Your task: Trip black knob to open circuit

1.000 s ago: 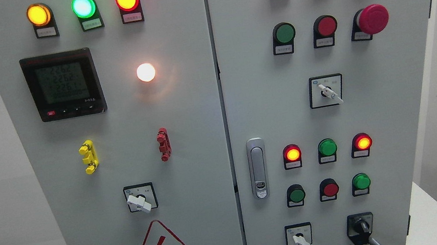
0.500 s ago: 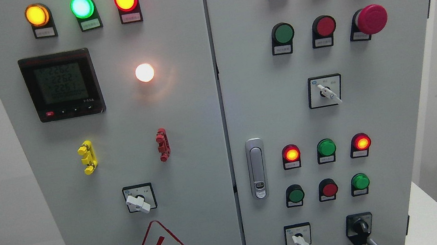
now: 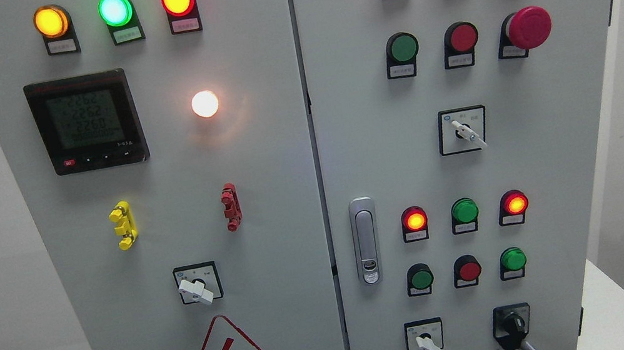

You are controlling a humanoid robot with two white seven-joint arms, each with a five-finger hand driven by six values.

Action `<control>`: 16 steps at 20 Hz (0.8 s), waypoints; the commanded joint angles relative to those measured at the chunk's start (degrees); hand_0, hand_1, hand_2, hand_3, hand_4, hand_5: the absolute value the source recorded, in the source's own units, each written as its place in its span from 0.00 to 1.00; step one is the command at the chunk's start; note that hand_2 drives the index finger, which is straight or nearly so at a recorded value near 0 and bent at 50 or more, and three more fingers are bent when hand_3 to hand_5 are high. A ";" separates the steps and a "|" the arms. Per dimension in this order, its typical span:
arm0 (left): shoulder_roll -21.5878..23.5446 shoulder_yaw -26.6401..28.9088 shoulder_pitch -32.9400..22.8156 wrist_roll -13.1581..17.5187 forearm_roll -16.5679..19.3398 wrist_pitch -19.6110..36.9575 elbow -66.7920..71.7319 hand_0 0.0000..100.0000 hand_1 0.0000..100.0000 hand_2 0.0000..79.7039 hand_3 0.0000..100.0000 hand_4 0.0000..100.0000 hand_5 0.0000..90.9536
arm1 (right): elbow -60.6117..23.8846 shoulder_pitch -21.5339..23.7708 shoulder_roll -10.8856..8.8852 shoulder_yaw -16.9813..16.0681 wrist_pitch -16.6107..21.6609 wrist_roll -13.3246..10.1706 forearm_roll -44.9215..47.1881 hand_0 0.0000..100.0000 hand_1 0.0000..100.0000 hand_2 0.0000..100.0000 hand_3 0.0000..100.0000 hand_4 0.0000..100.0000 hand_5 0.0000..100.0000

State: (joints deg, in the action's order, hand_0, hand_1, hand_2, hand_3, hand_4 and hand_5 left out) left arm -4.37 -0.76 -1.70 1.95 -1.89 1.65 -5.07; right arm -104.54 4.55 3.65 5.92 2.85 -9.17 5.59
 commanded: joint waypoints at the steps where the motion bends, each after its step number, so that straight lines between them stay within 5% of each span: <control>1: -0.12 0.05 0.03 -0.02 -0.14 -0.07 0.06 0.12 0.39 0.00 0.00 0.00 0.00 | -2.69 -0.51 0.31 1.55 0.76 0.82 -0.40 0.95 0.97 0.00 1.00 1.00 0.92; 16: -0.03 0.05 0.11 -0.02 -0.14 0.02 0.06 0.12 0.39 0.00 0.00 0.00 0.00 | -2.78 -0.42 1.10 2.51 -0.21 0.82 -0.49 0.95 0.98 0.00 1.00 1.00 0.92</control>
State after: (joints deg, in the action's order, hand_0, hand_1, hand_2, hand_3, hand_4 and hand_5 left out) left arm -4.37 -0.76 -1.70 1.95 -1.88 1.65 -5.07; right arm -105.19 4.69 4.38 6.56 2.08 -9.48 5.53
